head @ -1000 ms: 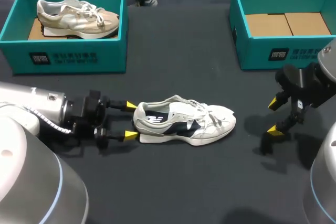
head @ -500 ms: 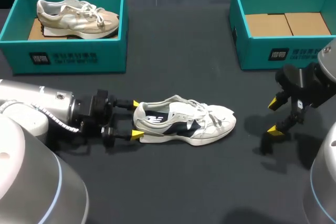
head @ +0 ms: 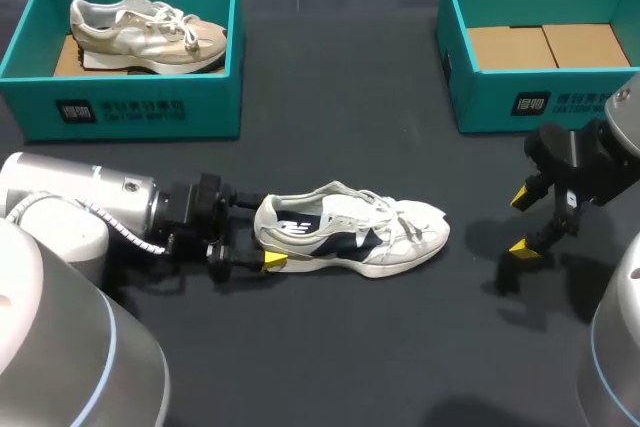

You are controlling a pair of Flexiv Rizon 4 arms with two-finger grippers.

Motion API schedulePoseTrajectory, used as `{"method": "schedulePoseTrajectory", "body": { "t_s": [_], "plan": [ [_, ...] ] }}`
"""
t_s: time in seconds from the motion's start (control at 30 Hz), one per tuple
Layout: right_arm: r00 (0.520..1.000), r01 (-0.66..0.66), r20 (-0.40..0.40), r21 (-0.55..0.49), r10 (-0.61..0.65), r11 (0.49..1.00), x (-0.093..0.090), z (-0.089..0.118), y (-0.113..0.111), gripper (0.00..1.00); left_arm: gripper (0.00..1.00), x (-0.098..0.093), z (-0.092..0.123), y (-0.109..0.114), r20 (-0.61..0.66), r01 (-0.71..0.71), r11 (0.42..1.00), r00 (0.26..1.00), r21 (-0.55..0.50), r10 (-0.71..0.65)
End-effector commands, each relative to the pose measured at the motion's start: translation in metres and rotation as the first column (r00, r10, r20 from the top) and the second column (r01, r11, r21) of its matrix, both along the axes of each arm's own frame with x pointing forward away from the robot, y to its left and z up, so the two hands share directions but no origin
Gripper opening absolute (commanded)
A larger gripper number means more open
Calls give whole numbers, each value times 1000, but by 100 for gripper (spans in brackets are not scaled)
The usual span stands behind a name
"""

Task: Take the shoe out of the shoebox, open the shoe tongue, remove and reinsert the insole, then place the shoe into the shoebox

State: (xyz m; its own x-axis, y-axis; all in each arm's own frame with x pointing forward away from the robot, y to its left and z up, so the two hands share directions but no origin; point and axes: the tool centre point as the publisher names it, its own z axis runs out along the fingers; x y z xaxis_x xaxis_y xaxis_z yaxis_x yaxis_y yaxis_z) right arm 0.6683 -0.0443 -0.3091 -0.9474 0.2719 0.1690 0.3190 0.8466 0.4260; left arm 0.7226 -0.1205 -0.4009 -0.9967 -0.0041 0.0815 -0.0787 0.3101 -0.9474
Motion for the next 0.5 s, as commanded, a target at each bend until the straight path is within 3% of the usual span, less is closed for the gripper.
{"method": "schedulePoseTrajectory", "body": {
  "t_s": [0.03, 0.2, 0.23, 0.3, 0.33, 0.5],
  "plan": [
    [1000, 1, 2, -2, -1, 1000, -1, 0, 0, 100, 100, 2, -4, -6, -3, 0, 1000, 1000, -1, 0],
    [1000, 1, 2, -2, -1, 1000, -1, 0, 0, 100, 100, 3, -6, -10, -9, -1, 1000, 1000, -4, 1],
    [1000, 1, 2, -2, -1, 1000, -1, 0, 0, 100, 73, 3, -6, -10, -10, -1, 1000, 1000, -5, 1],
    [1000, 1, 2, -2, -1, 1000, -1, 0, 0, 100, 5, 3, -7, -12, -12, -2, 1000, 1000, -6, 2],
    [1000, 1, 2, -2, -1, 1000, -1, 0, 0, 100, 0, 4, -8, -12, -12, -2, 1000, 1000, -7, 2],
    [1000, 1, 2, -2, -1, 1000, -1, 0, 0, 100, 0, 6, -9, -11, -12, 2, 1000, 1000, -13, -2]
  ]
}}
